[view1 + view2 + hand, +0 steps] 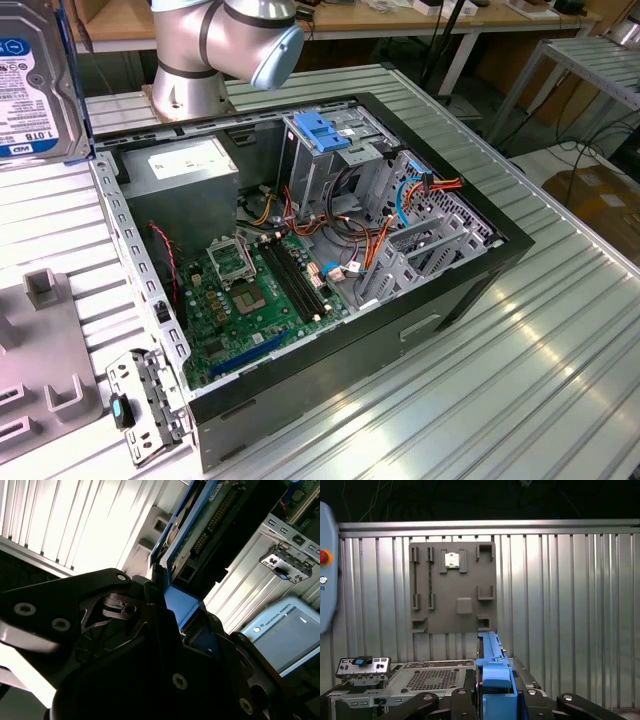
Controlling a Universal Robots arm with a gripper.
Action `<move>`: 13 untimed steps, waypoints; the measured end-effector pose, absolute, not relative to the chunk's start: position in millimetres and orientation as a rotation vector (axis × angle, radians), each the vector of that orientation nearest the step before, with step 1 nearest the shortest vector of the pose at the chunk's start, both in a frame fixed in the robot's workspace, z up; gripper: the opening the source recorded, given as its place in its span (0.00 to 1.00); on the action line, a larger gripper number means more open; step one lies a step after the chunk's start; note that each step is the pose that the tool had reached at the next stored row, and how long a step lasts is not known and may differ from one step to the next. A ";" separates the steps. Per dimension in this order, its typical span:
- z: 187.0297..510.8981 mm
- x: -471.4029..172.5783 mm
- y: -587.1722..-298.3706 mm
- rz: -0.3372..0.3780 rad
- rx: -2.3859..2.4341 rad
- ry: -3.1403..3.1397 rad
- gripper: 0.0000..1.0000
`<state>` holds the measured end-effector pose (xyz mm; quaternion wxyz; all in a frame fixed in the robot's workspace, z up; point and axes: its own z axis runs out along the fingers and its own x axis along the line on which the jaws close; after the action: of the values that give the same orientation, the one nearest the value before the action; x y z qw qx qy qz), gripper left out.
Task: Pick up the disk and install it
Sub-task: 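Pick up the disk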
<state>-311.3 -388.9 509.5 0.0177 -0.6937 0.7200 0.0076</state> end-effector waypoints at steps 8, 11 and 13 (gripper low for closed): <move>509.4 -298.8 -390.5 0.024 -2.155 2.237 0.37; 509.2 -295.5 -392.7 0.024 -2.155 2.237 0.37; 509.1 -294.2 -394.0 0.024 -2.155 2.237 0.37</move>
<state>-294.2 -394.0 509.1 0.0178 -0.6937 0.7200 0.0076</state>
